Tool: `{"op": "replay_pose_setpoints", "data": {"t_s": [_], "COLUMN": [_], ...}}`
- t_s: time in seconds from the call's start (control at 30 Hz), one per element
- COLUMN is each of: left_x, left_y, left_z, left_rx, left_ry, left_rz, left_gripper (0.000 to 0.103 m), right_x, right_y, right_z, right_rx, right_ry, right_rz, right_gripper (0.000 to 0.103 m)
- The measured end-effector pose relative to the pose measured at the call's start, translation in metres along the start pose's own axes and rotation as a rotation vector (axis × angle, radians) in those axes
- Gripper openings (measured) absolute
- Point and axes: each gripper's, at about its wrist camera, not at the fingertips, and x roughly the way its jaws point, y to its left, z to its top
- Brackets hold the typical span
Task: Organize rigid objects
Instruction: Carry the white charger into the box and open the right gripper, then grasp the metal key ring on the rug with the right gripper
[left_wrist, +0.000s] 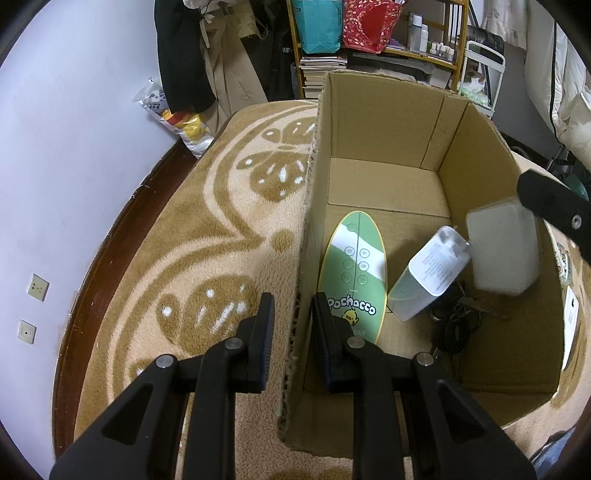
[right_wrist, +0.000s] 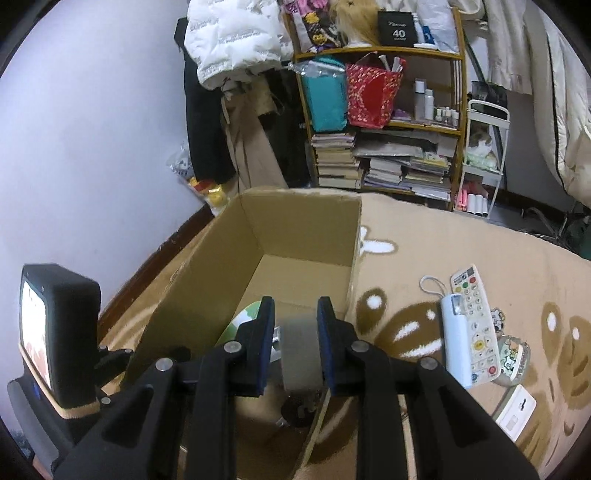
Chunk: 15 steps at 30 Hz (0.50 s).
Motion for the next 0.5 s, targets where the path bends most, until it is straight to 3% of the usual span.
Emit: {"op": "replay_pose_setpoints", "data": {"t_s": [0.17, 0.23, 0.27, 0.3, 0.4, 0.5], "left_x": [-0.001, -0.001, -0.001, -0.001, -0.001, -0.001], "left_y": [0.0, 0.001, 0.0, 0.0, -0.001, -0.001], "left_z": [0.0, 0.001, 0.001, 0.001, 0.0, 0.0], "left_rx": [-0.001, -0.002, -0.002, 0.0, 0.008, 0.007], "left_ry": [0.001, 0.001, 0.0, -0.001, -0.003, -0.002], "left_rz": [-0.005, -0.003, -0.008, -0.002, 0.002, 0.001], "left_gripper": [0.021, 0.021, 0.021, 0.021, 0.021, 0.021], "right_x": [-0.008, -0.011, -0.013, -0.014, -0.018, -0.014], "right_y": [-0.008, -0.015, -0.016, -0.017, -0.029, -0.044], "right_z": [0.0, 0.0, 0.001, 0.001, 0.001, -0.002], "right_rx": [0.012, 0.013, 0.005, 0.0, 0.025, 0.065], "right_ry": [-0.008, -0.011, -0.018, -0.03, -0.048, -0.02], "right_rz": [-0.076, -0.127, -0.166, -0.199, -0.219, -0.233], "right_gripper": [0.028, 0.047, 0.069, 0.083, 0.093, 0.093]}}
